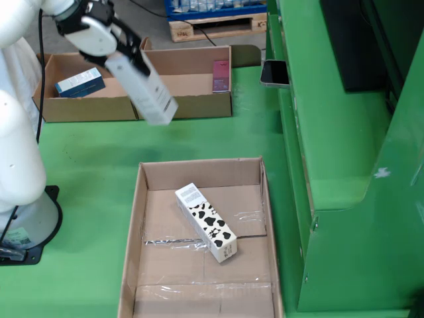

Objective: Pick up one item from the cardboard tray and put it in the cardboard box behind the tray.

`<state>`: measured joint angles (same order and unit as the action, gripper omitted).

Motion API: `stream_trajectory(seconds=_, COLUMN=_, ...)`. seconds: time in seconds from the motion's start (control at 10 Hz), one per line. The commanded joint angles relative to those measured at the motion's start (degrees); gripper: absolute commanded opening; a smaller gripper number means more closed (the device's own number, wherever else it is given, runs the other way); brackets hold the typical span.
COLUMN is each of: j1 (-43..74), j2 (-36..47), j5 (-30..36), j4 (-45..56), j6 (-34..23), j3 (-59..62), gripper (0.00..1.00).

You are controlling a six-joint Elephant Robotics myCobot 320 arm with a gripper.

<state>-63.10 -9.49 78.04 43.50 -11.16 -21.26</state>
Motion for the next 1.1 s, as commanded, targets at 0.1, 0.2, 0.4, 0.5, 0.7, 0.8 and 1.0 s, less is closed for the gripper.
stream_trajectory(seconds=0.1, j1=-10.9, j2=-39.8, j5=-23.4, j4=-72.8, j6=-13.1, j3=21.3, gripper=0.00)
stream_trajectory(seconds=0.2, j1=-18.0, j2=-40.3, j5=-23.4, j4=-72.8, j6=-8.9, j3=21.3, gripper=0.00)
stream_trajectory(seconds=0.4, j1=-19.0, j2=-39.8, j5=-23.4, j4=-72.8, j6=-12.3, j3=21.3, gripper=0.00)
stream_trajectory(seconds=0.5, j1=-17.3, j2=-38.9, j5=-23.4, j4=-72.8, j6=-10.4, j3=21.3, gripper=0.00)
stream_trajectory(seconds=0.7, j1=-17.3, j2=-38.9, j5=-23.4, j4=-72.8, j6=-10.5, j3=21.3, gripper=0.00)
stream_trajectory(seconds=0.8, j1=-17.3, j2=-38.9, j5=-23.4, j4=-72.8, j6=-10.4, j3=21.3, gripper=0.00)
stream_trajectory(seconds=1.0, j1=-17.3, j2=-38.9, j5=-23.4, j4=-72.8, j6=-10.4, j3=21.3, gripper=0.00)
